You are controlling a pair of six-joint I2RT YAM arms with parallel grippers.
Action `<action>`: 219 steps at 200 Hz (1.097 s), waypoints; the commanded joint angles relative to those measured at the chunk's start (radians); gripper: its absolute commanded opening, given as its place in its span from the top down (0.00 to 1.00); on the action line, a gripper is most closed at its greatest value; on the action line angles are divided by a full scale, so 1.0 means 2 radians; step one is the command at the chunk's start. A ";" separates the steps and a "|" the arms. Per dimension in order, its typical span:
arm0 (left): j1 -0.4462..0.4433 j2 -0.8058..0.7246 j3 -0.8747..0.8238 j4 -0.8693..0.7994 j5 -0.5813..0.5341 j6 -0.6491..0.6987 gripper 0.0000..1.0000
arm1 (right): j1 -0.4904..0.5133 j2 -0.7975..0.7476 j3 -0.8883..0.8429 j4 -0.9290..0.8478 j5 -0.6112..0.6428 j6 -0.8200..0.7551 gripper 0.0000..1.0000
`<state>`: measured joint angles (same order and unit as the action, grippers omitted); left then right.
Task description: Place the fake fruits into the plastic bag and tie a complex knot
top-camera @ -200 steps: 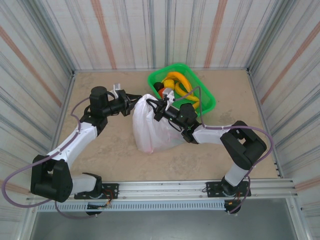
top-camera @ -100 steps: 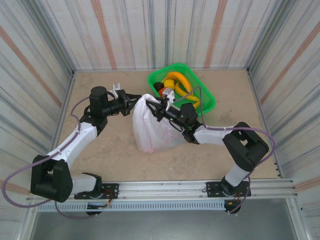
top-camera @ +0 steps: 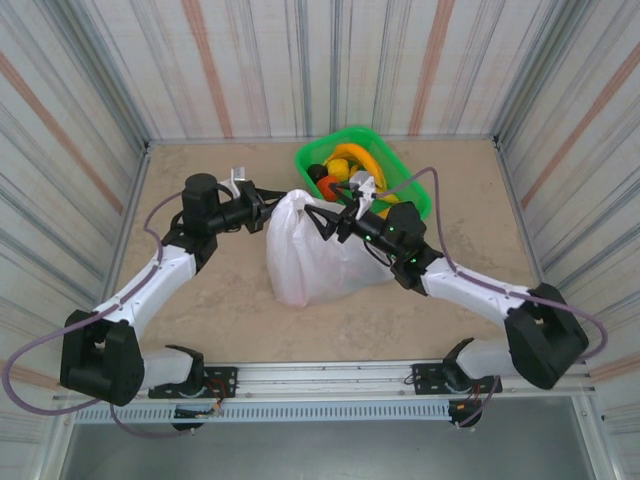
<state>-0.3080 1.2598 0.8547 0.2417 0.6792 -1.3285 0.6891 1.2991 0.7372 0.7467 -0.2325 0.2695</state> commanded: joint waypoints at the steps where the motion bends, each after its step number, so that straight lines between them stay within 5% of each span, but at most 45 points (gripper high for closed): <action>1: -0.004 -0.007 0.006 0.010 -0.006 0.014 1.00 | -0.016 -0.058 0.018 -0.130 0.008 0.007 0.03; 83: -0.007 -0.007 0.010 0.005 -0.008 0.014 1.00 | -0.048 -0.189 0.029 -0.342 -0.055 0.100 0.20; 111: -0.010 -0.004 0.011 0.005 -0.008 0.016 1.00 | -0.042 -0.171 0.027 -0.339 -0.064 0.121 0.28; 219: -0.011 0.000 0.016 0.000 -0.007 0.022 1.00 | 0.003 -0.057 0.062 -0.276 -0.014 0.074 0.36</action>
<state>-0.3248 1.2602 0.8562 0.2401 0.6693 -1.3087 0.6872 1.1595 0.8085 0.1490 -0.2821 0.4526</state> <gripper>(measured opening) 0.043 0.653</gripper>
